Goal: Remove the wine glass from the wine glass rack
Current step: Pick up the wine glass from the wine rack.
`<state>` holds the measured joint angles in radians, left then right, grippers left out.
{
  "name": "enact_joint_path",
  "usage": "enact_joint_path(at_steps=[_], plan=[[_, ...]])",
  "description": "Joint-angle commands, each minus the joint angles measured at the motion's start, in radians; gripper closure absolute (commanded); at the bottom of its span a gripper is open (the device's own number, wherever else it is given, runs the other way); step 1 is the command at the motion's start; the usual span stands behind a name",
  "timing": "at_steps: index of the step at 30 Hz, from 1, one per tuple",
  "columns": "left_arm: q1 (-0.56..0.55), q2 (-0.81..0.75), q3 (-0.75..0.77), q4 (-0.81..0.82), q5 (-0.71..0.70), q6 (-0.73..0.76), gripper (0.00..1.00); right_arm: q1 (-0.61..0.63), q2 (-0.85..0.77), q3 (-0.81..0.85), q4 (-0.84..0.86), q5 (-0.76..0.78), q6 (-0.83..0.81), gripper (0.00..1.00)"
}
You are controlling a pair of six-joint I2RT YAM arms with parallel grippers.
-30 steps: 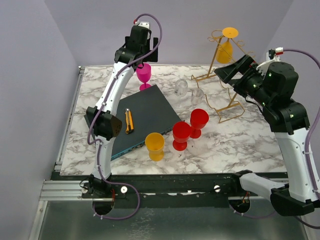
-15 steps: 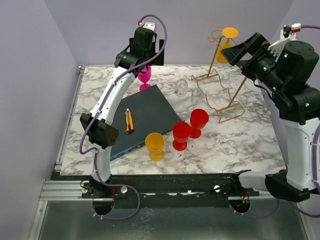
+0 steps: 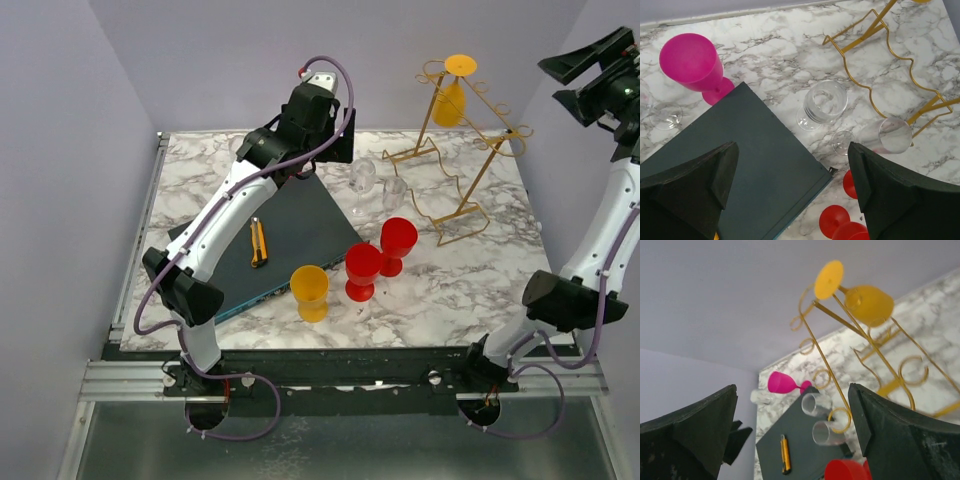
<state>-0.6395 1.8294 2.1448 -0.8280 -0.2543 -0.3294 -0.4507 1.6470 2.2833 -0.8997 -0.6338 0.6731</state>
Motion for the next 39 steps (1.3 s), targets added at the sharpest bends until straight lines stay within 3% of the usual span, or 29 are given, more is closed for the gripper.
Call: enact_joint_path(at_steps=[1, 4, 16, 26, 39], plan=[[-0.009, -0.074, -0.105, 0.019, 0.065, -0.044, 0.01, -0.067, 0.101, 0.015, 0.284, -0.222, 0.136, 0.00], [-0.008, -0.112, -0.174, 0.059, 0.118, -0.053, 0.01, -0.066, 0.152, -0.006, 0.414, -0.230, 0.167, 0.00], [-0.009, -0.159, -0.230, 0.122, 0.198, -0.054, 0.01, 0.034, 0.488, 0.301, 0.503, -0.115, 0.085, 0.00], [-0.008, -0.075, -0.097, 0.124, 0.250, -0.061, 0.01, 0.055, 0.609, 0.301, 0.665, -0.079, 0.073, 0.00], [-0.008, 0.055, 0.044, 0.148, 0.280, -0.087, 0.01, 0.120, 0.691, 0.254, 0.731, -0.099, 0.048, 0.01]])
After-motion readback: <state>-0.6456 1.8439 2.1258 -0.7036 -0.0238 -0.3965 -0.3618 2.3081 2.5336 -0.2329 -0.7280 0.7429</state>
